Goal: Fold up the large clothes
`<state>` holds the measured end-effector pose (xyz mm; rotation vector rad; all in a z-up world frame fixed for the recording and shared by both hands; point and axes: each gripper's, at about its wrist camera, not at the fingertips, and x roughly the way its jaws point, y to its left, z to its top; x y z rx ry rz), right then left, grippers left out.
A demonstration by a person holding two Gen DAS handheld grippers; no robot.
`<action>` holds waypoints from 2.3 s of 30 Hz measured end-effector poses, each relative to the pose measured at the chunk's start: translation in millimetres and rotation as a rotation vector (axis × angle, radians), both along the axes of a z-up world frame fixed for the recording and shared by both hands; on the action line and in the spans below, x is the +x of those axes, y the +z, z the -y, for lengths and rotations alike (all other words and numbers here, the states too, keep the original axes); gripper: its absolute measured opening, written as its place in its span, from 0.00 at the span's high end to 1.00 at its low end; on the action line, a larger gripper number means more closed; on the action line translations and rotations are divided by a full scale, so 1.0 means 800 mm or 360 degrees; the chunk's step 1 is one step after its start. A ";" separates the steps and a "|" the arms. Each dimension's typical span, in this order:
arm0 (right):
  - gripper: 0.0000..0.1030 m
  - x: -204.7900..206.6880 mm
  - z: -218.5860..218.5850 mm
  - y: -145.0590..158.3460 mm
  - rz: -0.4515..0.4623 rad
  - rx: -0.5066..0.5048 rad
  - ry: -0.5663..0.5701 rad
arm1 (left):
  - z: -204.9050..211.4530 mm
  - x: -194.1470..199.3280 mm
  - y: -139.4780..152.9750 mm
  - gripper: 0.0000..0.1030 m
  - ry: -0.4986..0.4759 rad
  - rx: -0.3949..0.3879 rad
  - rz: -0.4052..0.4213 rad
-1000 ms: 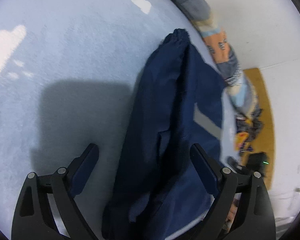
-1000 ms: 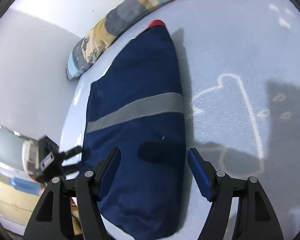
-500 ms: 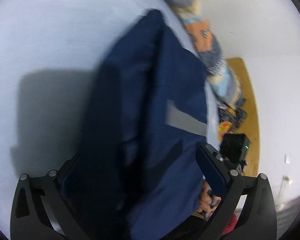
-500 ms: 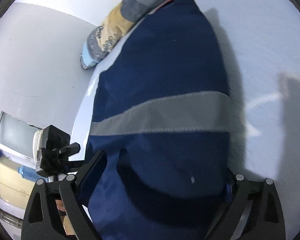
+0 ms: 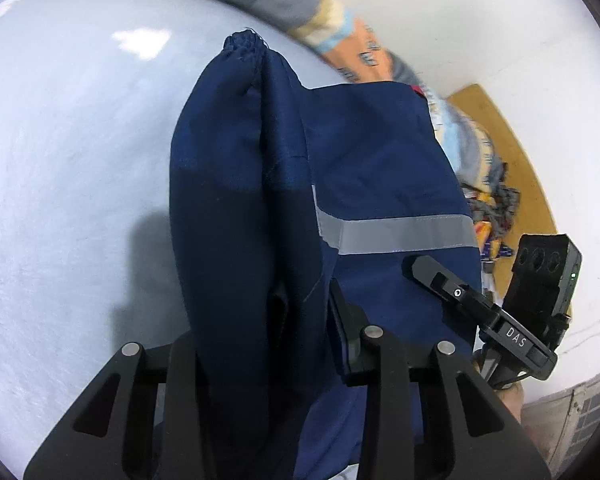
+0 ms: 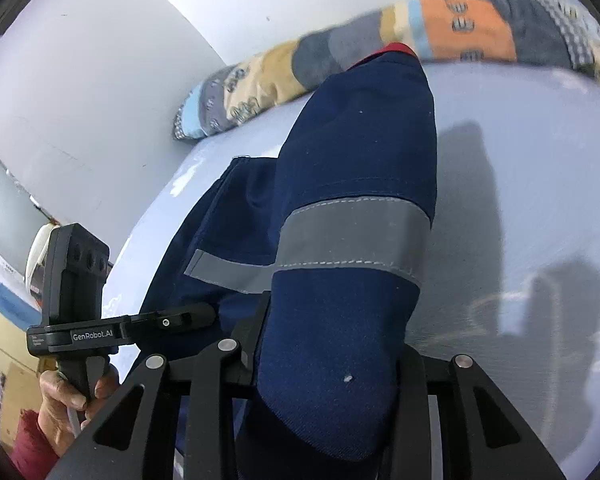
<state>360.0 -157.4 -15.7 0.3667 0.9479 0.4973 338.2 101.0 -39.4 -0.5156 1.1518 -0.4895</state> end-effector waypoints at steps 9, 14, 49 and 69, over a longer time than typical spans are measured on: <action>0.67 -0.063 0.105 0.073 0.0123 0.0008 -0.0125 | 0.075 -0.016 0.062 0.69 -0.0189 -0.0148 0.0144; 0.67 -0.104 0.157 0.083 0.0121 -0.0003 -0.0170 | 0.112 -0.034 0.064 0.69 -0.0255 -0.0158 0.0136; 0.41 -0.064 0.183 -0.012 -0.0503 -0.0124 -0.0276 | 0.100 -0.035 -0.009 0.49 0.0024 0.0121 -0.0183; 0.70 -0.195 0.125 0.042 -0.0291 -0.0451 -0.0132 | 0.177 -0.135 0.027 0.49 -0.0484 0.0573 0.0247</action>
